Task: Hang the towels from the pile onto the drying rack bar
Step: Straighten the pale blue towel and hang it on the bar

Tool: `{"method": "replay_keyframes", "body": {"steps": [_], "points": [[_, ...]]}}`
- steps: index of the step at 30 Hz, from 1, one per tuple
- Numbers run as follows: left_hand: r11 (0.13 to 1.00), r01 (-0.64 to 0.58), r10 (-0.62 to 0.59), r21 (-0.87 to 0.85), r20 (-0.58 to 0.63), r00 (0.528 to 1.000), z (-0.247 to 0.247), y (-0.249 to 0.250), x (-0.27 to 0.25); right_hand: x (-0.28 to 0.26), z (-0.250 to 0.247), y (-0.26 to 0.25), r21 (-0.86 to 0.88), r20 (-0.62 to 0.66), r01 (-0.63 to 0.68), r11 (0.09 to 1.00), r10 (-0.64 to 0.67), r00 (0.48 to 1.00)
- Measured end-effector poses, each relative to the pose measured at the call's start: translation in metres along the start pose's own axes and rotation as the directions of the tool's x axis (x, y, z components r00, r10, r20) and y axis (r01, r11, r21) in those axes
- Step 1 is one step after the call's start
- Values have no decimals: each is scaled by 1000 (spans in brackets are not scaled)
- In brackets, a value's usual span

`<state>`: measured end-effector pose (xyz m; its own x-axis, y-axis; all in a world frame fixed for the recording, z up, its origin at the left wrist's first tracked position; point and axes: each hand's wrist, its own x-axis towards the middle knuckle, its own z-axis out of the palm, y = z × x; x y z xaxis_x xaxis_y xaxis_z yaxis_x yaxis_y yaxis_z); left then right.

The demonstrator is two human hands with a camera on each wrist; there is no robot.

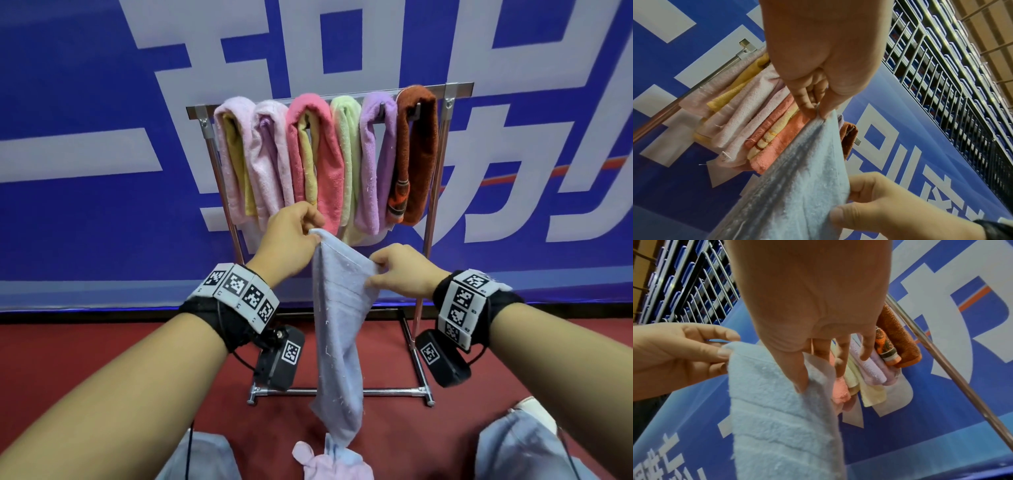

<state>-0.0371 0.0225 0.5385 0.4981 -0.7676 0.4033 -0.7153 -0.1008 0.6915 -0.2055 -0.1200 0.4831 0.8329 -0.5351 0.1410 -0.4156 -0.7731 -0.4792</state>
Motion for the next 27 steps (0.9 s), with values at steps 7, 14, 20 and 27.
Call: {"method": "replay_keyframes", "body": {"steps": [7, 14, 20, 27], "points": [[998, 44, -38, 54, -103, 994, 2, -6, -5, 2, -1, 13, -78, -158, -5, 997, -8, 987], [998, 57, -51, 35, -154, 987, -27, 17, 3, -2, -44, -9, -272, -256, 101, 957, -174, 951], [999, 13, -19, -35, -194, 981, -60, 61, 1, -18, -91, -44, -372, -260, 115, 921, -222, 940], [997, 1, -15, -81, -167, 986, -82, 84, 23, -23, -138, -65, -116, -148, 23, 993, -40, 988]]}}
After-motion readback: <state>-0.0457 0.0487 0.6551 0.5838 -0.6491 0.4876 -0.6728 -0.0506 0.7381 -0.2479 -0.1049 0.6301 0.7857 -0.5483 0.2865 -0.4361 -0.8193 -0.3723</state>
